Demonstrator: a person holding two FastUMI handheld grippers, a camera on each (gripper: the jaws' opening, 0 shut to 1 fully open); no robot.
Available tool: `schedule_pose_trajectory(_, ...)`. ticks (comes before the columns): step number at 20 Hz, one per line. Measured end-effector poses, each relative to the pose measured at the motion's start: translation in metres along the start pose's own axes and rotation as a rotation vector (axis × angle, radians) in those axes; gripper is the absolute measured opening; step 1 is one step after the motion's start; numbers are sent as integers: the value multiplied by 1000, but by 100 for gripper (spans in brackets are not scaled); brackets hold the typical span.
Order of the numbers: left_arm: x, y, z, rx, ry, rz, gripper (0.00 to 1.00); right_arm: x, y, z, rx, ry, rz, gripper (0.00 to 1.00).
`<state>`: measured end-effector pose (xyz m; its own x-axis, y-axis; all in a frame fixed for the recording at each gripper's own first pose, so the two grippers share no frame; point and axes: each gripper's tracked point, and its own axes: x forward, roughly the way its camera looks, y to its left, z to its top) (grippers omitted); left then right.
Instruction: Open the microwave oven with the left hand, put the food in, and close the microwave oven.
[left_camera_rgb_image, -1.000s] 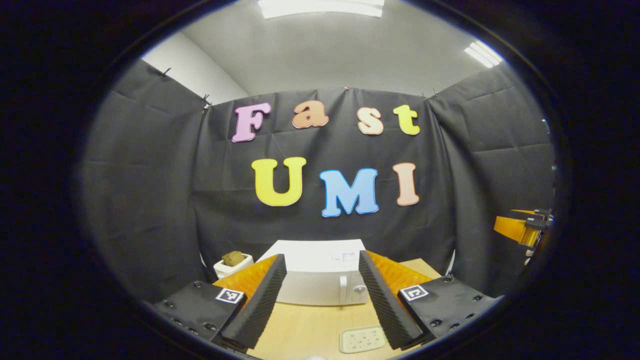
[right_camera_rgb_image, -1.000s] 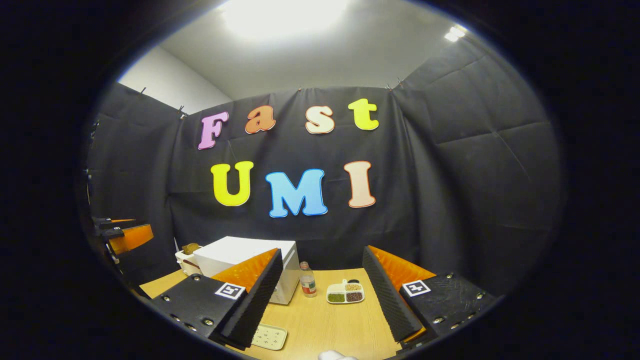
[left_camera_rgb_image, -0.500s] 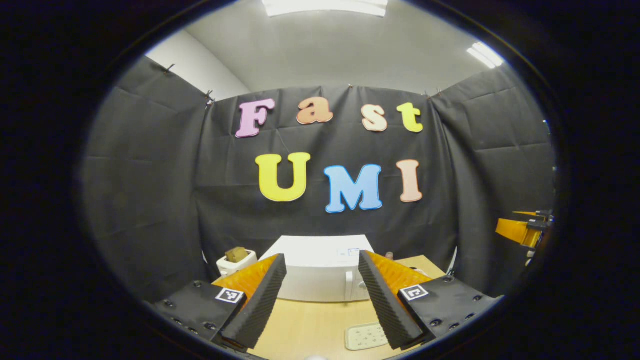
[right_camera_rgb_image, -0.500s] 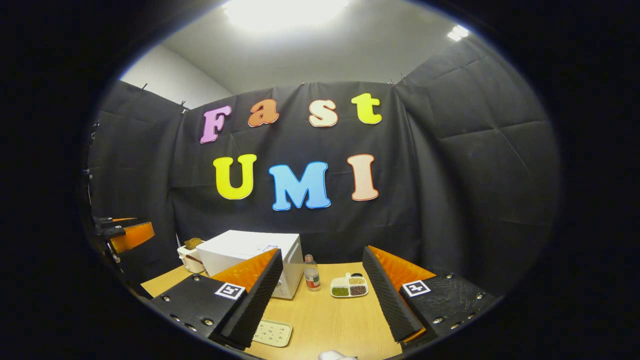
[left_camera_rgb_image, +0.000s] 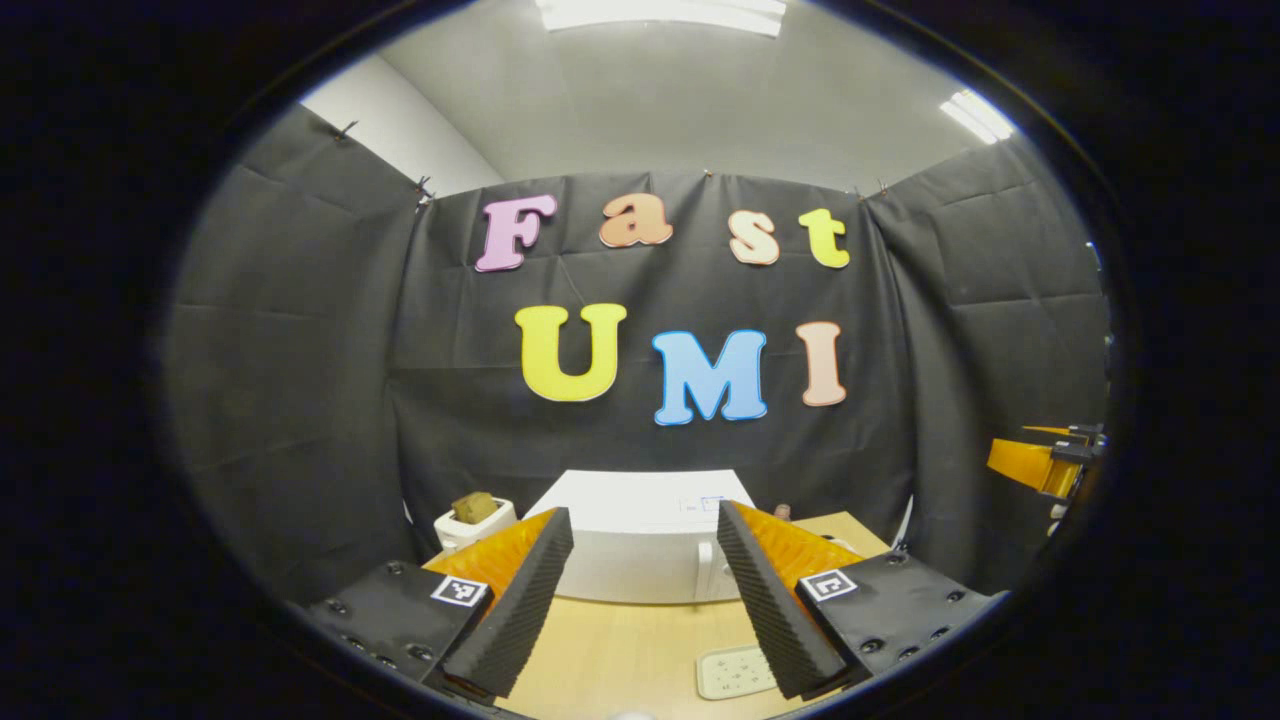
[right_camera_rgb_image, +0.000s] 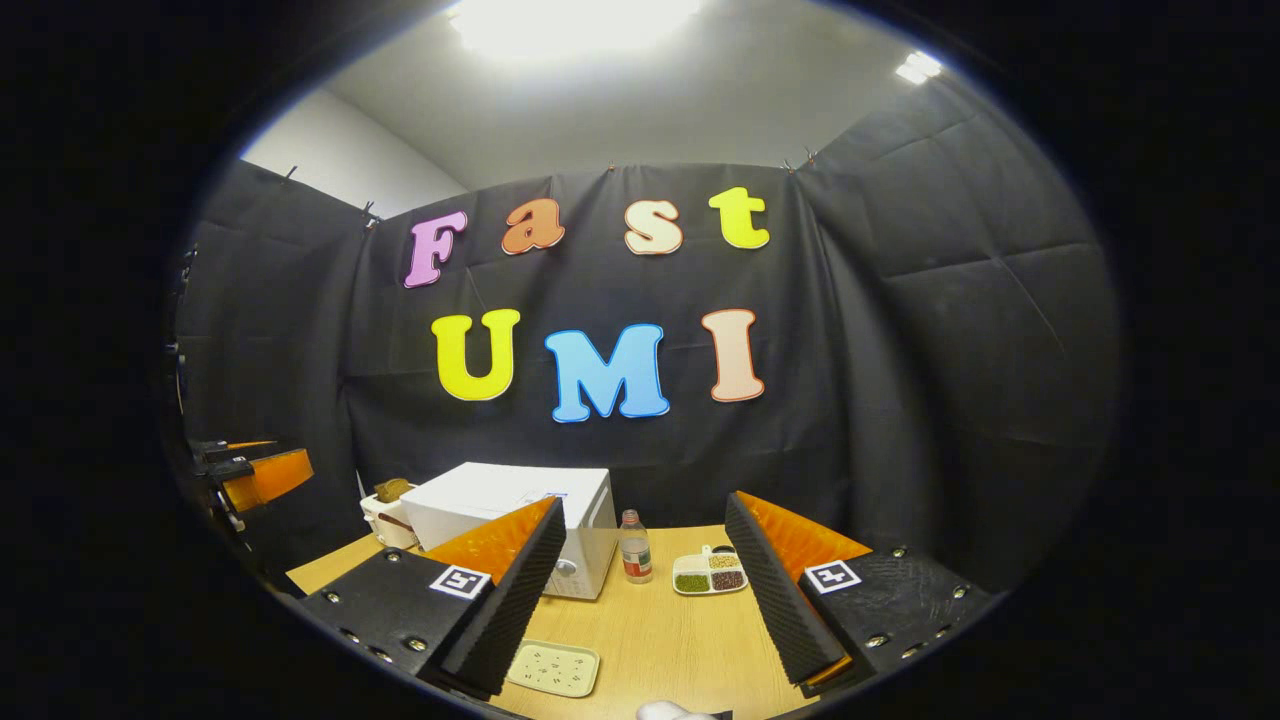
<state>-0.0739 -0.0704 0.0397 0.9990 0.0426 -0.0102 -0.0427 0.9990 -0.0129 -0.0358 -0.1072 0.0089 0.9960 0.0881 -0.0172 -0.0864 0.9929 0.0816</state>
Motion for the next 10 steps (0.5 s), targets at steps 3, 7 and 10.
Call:
schedule_pose_trajectory(3, 1, 5, 1, 2, 2, -4, 100, -2, 6, -3, 5, 9, 4, 98)
schedule_pose_trajectory(7, 1, 7, -2, -3, 5, -7, 100, -2, 6, -5, 2, 13, -7, 98)
schedule_pose_trajectory(10, 1, 8, -4, -1, 5, -11, 100, -3, 8, -5, -1, 13, -9, 98)
